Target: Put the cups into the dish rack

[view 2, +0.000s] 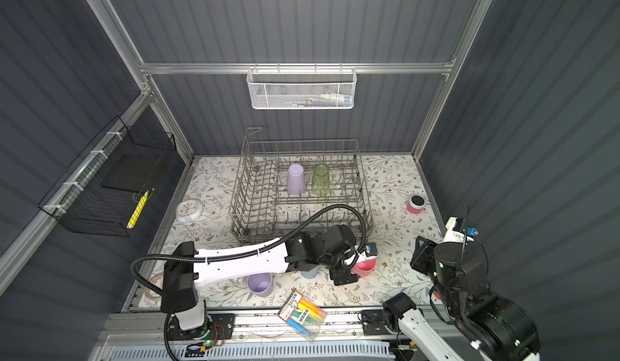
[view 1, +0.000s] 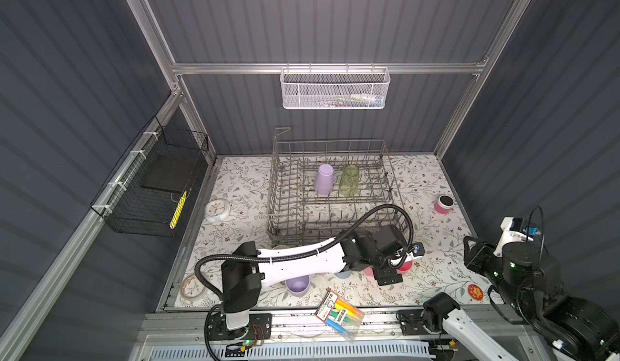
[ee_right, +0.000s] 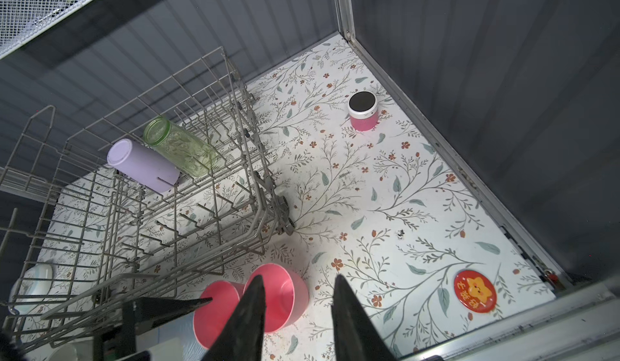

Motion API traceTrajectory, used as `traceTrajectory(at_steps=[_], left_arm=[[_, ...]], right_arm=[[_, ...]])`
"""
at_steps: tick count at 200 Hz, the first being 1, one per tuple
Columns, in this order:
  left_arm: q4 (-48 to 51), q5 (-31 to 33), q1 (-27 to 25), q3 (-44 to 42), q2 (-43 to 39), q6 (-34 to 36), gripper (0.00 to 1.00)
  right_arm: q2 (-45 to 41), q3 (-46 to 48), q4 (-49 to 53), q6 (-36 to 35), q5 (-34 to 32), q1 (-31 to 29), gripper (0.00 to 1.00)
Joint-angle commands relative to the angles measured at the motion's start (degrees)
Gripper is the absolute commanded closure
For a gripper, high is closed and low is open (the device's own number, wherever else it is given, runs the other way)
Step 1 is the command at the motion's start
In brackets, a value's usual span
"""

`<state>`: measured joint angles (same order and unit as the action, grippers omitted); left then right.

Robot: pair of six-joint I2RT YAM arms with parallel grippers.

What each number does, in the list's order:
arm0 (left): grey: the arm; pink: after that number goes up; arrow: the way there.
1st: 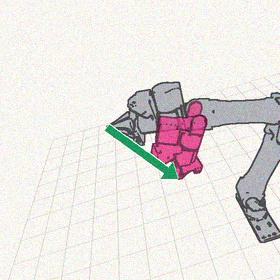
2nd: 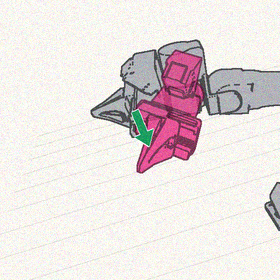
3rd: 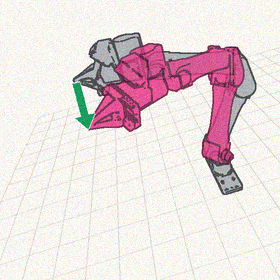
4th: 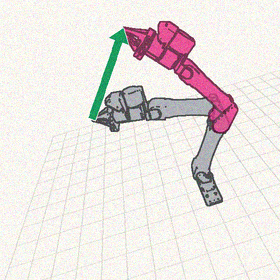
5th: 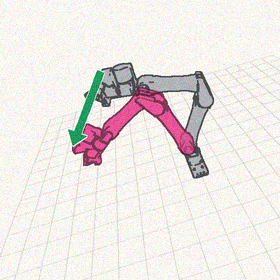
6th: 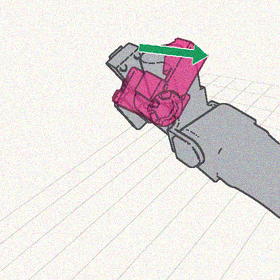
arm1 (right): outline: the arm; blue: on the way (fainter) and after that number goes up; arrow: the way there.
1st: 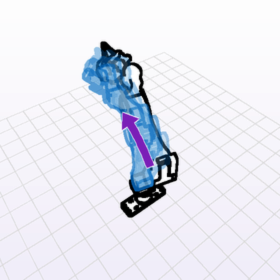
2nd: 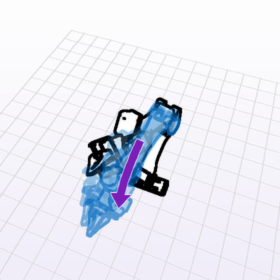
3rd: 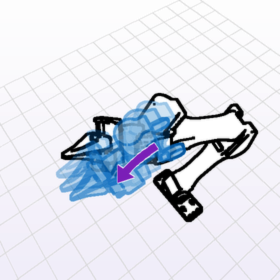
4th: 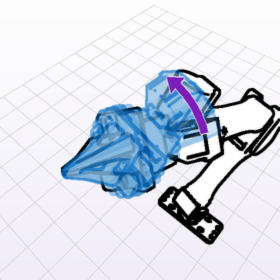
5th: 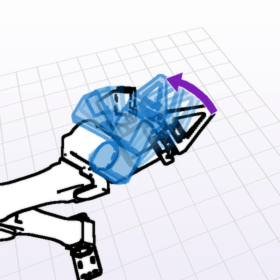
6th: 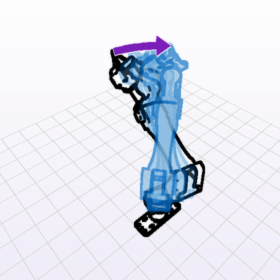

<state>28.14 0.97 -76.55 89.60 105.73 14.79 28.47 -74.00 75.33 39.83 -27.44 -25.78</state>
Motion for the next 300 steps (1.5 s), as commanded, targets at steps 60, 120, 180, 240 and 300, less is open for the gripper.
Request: traceTrajectory(at_steps=[60,120,180,240,300], left_arm=[[2.6,1.0,-0.9,7.1,8.3,5.5,0.16],[4.3,1.7,-1.1,10.1,12.6,6.6,0.29],[5.3,1.6,-1.3,11.1,14.7,7.2,0.53],[6.6,-0.7,-1.3,13.2,15.5,8.1,0.82],[8.5,-4.0,-1.3,16.4,13.2,8.8,1.0]], right_arm=[[-2.8,2.7,1.2,0.2,-2.7,0.1,0.63],[-3.9,3.4,1.7,0.1,-3.2,0.2,0.62],[-5.0,4.7,1.8,0.2,-3.4,0.1,0.62],[-5.4,5.5,1.3,0.3,-3.7,0.0,0.61],[-6.0,5.6,1.2,0.6,-3.9,-0.2,0.61]])
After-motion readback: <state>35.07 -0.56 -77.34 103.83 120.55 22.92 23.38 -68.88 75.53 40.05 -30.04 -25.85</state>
